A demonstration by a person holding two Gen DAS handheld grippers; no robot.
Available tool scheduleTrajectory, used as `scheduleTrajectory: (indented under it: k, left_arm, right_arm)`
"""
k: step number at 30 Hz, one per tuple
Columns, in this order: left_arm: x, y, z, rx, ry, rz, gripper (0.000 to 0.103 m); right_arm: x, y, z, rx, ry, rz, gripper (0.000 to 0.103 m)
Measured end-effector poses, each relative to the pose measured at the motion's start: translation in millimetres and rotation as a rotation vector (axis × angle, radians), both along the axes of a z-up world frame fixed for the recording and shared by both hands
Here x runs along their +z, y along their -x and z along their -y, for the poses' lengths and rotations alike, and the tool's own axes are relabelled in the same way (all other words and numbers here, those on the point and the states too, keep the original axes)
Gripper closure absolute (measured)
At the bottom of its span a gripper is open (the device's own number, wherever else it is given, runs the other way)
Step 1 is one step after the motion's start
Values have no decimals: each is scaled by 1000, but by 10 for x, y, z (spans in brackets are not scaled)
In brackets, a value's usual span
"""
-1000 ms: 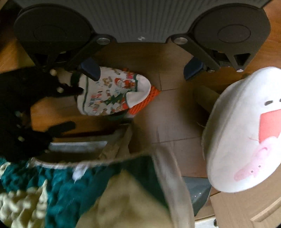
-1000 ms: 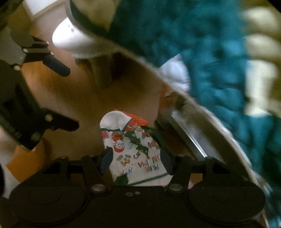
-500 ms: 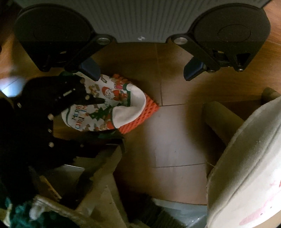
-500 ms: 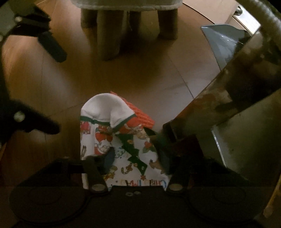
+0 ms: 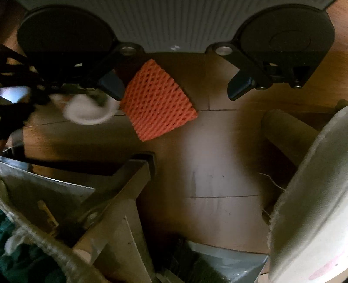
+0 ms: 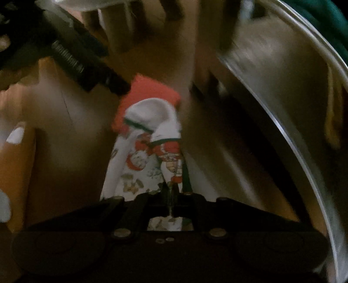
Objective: Collect trash
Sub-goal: 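Grasp the orange foam mesh with the left gripper while the right grasps the Christmas-print bag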
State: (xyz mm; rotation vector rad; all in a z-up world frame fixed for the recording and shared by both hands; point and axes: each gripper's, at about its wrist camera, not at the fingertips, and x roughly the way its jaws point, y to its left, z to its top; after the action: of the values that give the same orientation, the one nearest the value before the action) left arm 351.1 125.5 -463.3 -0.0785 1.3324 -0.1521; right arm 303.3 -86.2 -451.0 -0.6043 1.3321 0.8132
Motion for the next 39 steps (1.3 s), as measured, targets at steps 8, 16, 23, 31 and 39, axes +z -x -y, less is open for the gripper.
scheduleTrajectory:
  k: [8, 16, 23, 31, 39]
  left_arm:
    - [-345, -91, 486, -248, -148, 26, 3]
    - [-543, -220, 591, -250, -127, -22, 14]
    - [-448, -174, 557, -244, -100, -6, 52]
    - [-262, -72, 651, -207, -78, -82, 84]
    - [248, 247, 577, -249, -64, -90, 84]
  right_arm:
    - [-107, 23, 493, -202, 55, -84, 102]
    - [-148, -31, 442, -216, 50, -95, 102]
    - [-98, 4, 480, -226, 54, -97, 102]
    - [84, -45, 436, -314, 25, -84, 102]
    - [685, 33, 485, -409, -54, -50, 102]
